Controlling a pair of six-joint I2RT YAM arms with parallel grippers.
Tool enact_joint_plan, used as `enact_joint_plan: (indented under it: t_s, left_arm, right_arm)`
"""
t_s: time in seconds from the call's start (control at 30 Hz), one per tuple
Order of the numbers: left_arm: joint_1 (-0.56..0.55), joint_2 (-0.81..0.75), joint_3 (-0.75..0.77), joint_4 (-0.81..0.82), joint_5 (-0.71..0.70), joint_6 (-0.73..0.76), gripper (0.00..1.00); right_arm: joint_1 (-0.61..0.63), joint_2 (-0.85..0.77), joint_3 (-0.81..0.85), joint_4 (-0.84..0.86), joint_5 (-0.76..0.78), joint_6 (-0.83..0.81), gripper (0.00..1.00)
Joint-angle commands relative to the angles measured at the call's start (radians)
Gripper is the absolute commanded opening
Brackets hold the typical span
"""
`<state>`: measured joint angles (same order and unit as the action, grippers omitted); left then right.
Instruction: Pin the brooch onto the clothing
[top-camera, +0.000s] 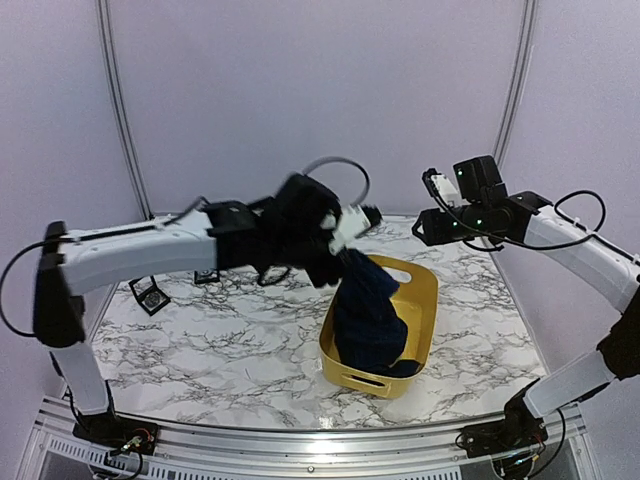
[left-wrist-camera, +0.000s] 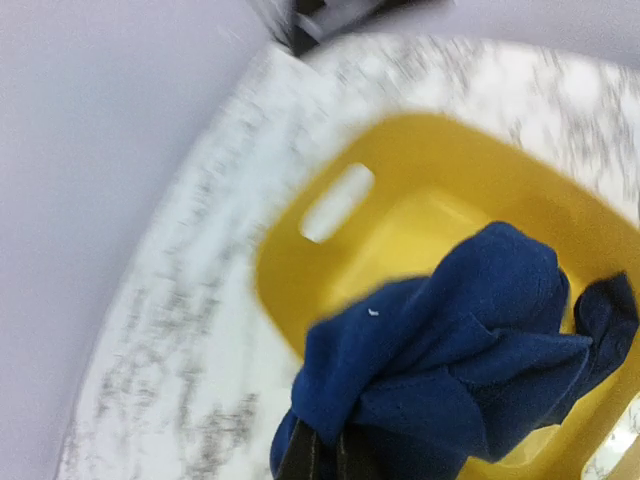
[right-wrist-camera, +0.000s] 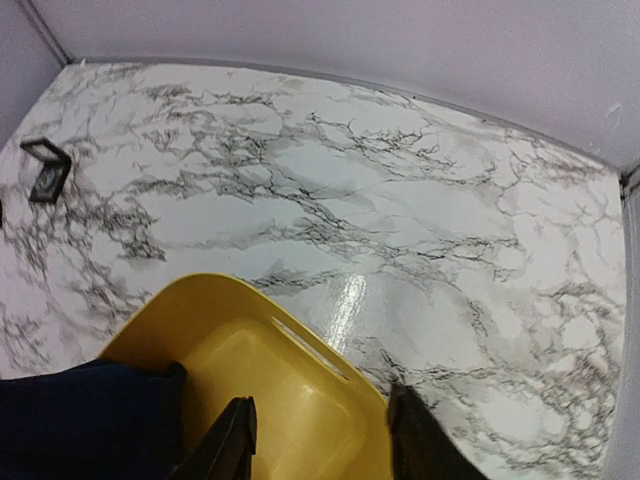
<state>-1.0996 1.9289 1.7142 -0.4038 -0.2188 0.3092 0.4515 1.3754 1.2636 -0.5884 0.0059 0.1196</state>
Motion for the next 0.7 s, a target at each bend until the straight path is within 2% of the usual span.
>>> enact_joint_plan:
  t_s: [0.0,0.07,0.17,0.27,0.33,0.43,0.5,0.67]
  left_arm:
    - [0.035,-0.474,-0.046,0.217,-0.220,-0.023,0.00]
    - [0.034,-0.638,-0.107,0.268,-0.321,-0.001,0.00]
    - [0.034,-0.847,-0.218,0.333,-0.448,0.010,0.00]
    - [0.033,-1.004,-0.306,0.339,-0.538,0.002,0.00]
    - [0.033,-1.061,-0.349,0.337,-0.554,0.001,0.00]
    - [0.033,-1.095,-0.380,0.314,-0.487,-0.020,0.00]
    - [0.031,-1.090,-0.367,0.284,-0.394,-0.044,0.00]
    - [0.023,-1.074,-0.292,0.266,-0.111,-0.099,0.00]
  right_arm:
    - [0.019,-0.006,0.039,0.020,-0.091,-0.023,0.34]
    - [0.076,0.024,0.011,0.051,-0.133,-0.070,0.18]
    - [0.167,0.127,-0.013,0.071,-0.195,-0.117,0.01]
    - [0.223,0.277,-0.004,0.107,-0.218,-0.148,0.00]
    - [0.227,0.366,0.017,0.138,-0.164,-0.141,0.00]
    - [0.207,0.494,0.078,0.164,0.025,-0.127,0.00]
    - [0.172,0.549,0.115,0.182,0.142,-0.071,0.00]
    - [-0.001,0.579,0.144,0.272,0.362,0.106,0.00]
